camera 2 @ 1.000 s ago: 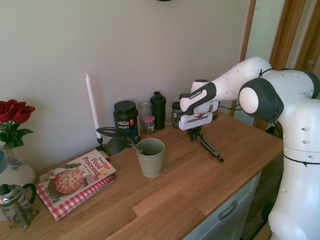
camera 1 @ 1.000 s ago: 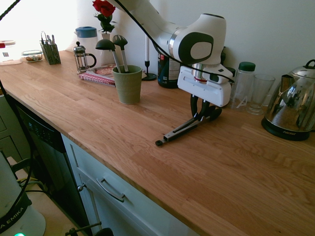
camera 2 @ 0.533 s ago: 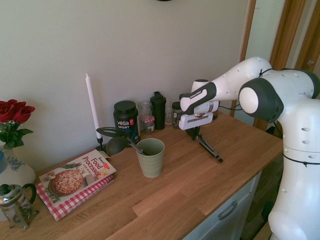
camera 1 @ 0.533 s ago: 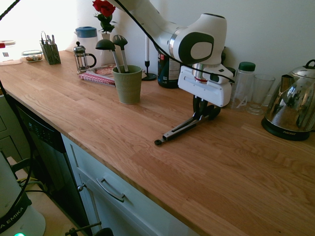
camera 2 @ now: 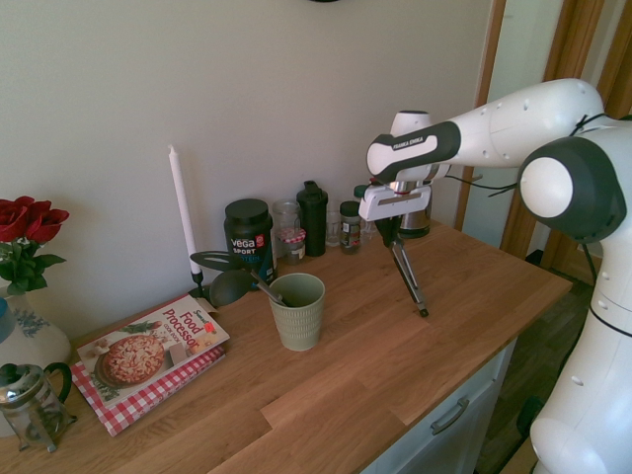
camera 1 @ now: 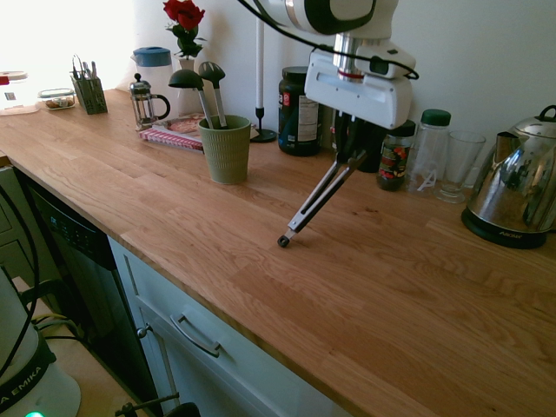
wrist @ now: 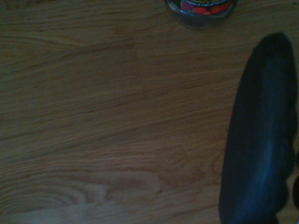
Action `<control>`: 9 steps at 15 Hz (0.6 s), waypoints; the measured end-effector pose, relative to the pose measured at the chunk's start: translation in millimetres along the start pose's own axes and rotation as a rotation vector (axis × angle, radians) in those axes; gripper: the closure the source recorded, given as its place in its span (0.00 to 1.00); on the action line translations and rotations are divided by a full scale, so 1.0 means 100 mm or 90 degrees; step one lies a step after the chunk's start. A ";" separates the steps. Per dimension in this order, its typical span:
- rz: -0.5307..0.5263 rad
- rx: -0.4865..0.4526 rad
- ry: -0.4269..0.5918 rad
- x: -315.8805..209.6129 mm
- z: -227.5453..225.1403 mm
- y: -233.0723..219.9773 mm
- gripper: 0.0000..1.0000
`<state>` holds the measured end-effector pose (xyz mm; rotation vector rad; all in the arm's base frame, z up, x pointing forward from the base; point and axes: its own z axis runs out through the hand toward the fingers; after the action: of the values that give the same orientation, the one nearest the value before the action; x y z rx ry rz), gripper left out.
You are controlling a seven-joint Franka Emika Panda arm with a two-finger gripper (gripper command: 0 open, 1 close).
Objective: Put the tongs back in the holder
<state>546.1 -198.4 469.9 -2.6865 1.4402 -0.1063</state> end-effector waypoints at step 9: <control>-0.106 0.081 0.049 -0.95 -1.69 -0.57 1.00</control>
<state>523.2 -96.3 642.9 -2.7191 1.1828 -0.3050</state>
